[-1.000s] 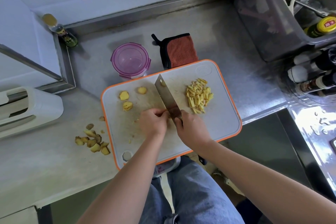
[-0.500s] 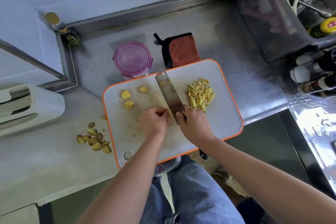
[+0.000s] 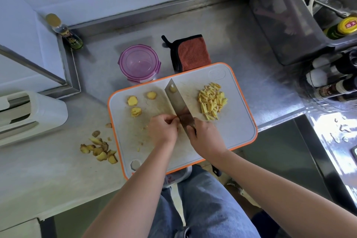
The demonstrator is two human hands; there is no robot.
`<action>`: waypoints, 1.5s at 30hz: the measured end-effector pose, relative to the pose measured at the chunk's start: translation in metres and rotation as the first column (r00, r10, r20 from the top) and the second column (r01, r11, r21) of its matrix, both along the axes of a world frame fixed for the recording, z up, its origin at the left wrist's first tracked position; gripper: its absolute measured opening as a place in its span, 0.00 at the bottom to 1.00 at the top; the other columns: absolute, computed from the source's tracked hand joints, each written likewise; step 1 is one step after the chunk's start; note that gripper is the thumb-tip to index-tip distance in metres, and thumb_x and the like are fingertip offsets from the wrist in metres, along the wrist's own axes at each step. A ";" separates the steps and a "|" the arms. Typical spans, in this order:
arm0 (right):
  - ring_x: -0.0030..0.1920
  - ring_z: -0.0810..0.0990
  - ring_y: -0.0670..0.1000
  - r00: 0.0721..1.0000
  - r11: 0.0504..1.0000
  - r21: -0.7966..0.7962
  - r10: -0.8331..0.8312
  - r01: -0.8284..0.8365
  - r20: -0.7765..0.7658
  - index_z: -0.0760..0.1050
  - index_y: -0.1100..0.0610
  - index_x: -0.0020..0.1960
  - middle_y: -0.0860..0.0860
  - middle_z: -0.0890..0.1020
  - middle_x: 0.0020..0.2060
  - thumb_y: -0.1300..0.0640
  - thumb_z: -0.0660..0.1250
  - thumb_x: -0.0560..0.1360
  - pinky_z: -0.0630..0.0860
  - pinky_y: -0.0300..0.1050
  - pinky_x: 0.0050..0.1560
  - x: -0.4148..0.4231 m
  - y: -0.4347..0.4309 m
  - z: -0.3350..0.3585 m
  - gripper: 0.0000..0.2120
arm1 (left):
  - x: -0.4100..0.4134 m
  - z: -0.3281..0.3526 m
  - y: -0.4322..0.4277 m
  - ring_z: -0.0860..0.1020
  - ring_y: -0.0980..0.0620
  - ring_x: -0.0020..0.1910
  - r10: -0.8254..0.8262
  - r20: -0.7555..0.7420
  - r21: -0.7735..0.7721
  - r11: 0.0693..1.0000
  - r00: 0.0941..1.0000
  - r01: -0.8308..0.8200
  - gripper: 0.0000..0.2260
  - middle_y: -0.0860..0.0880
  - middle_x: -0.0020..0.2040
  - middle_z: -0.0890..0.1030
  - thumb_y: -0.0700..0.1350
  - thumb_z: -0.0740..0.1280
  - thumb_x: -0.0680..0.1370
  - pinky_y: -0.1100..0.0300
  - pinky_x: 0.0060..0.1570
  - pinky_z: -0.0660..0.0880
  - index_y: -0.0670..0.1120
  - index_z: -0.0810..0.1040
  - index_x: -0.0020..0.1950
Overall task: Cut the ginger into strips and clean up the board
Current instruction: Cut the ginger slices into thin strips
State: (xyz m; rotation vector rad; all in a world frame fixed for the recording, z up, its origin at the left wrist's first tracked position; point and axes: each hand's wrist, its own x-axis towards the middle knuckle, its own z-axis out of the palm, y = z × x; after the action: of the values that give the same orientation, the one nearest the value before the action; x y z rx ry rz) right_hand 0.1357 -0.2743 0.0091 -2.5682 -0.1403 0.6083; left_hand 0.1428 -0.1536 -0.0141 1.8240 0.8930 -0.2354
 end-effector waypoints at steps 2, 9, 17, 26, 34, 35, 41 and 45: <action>0.32 0.70 0.54 1.000 1.000 0.002 -0.005 0.005 0.000 0.65 0.58 0.40 0.53 0.70 0.31 0.54 0.58 0.80 0.60 0.45 0.30 0.002 0.004 -0.002 0.12 | 0.000 0.001 0.000 0.81 0.52 0.38 -0.010 -0.004 0.030 0.999 1.000 0.011 0.03 0.50 0.38 0.83 0.40 0.73 0.73 0.61 0.41 0.75 0.45 0.85 0.45; 0.33 0.69 0.55 1.000 0.999 -0.022 -0.024 0.024 0.001 0.65 0.58 0.41 0.54 0.72 0.32 0.54 0.58 0.81 0.60 0.46 0.30 0.000 0.005 -0.007 0.12 | 0.001 -0.001 -0.001 0.80 0.52 0.38 -0.019 -0.018 0.043 0.999 1.000 0.020 0.03 0.48 0.40 0.84 0.41 0.72 0.74 0.63 0.38 0.71 0.44 0.85 0.46; 0.37 0.74 0.57 0.999 0.999 0.025 -0.044 0.043 0.026 0.72 0.61 0.49 0.57 0.77 0.37 0.54 0.58 0.80 0.67 0.47 0.34 0.006 0.005 -0.009 0.10 | 0.000 0.000 -0.003 0.80 0.52 0.36 -0.007 -0.009 0.048 0.999 1.000 0.007 0.02 0.51 0.36 0.82 0.41 0.73 0.73 0.64 0.34 0.72 0.44 0.85 0.44; 0.32 0.78 0.58 0.983 0.976 0.119 -0.184 0.180 0.024 0.72 0.61 0.48 0.57 0.78 0.34 0.54 0.59 0.80 0.77 0.56 0.33 0.028 -0.025 -0.004 0.10 | 0.000 -0.002 -0.002 0.82 0.46 0.31 0.051 0.041 -0.073 0.996 0.998 -0.048 0.10 0.49 0.31 0.81 0.39 0.73 0.73 0.46 0.42 0.82 0.50 0.78 0.35; 0.25 0.78 0.56 0.993 0.977 0.202 -0.050 0.071 -0.106 0.73 0.61 0.53 0.58 0.78 0.30 0.52 0.58 0.79 0.77 0.56 0.27 0.002 -0.012 -0.004 0.13 | -0.019 -0.007 0.015 0.82 0.48 0.40 -0.011 0.132 0.153 0.988 0.991 -0.010 0.04 0.48 0.41 0.84 0.41 0.68 0.77 0.52 0.44 0.79 0.49 0.82 0.47; 0.27 0.79 0.56 0.994 0.980 0.193 -0.029 0.049 -0.103 0.73 0.60 0.54 0.57 0.78 0.31 0.52 0.58 0.79 0.78 0.57 0.29 0.000 -0.011 -0.006 0.12 | -0.020 -0.007 0.017 0.82 0.48 0.40 -0.022 0.129 0.183 0.983 0.991 -0.002 0.04 0.48 0.41 0.84 0.41 0.68 0.77 0.53 0.44 0.79 0.47 0.82 0.48; 0.26 0.79 0.54 0.970 0.953 0.186 -0.227 0.240 -0.087 0.75 0.57 0.57 0.55 0.80 0.32 0.54 0.57 0.79 0.79 0.54 0.29 0.016 -0.036 -0.004 0.12 | -0.021 -0.004 0.024 0.80 0.50 0.41 -0.041 0.112 0.254 0.967 0.993 0.011 0.06 0.48 0.43 0.84 0.41 0.66 0.78 0.60 0.40 0.70 0.46 0.83 0.50; 0.24 0.79 0.54 0.974 0.957 0.184 -0.215 0.226 -0.075 0.74 0.61 0.54 0.57 0.79 0.29 0.53 0.57 0.80 0.79 0.56 0.29 0.026 -0.039 0.001 0.13 | -0.014 0.002 0.034 0.79 0.50 0.43 -0.037 0.101 0.345 0.939 0.994 0.000 0.07 0.49 0.46 0.84 0.41 0.65 0.79 0.61 0.41 0.69 0.46 0.83 0.52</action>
State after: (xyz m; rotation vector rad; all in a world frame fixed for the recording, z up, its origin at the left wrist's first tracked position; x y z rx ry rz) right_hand 0.1621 -0.3133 0.0101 -2.3374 0.1014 0.5499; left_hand 0.1288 -0.1198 -0.0122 2.1477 0.8830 0.0100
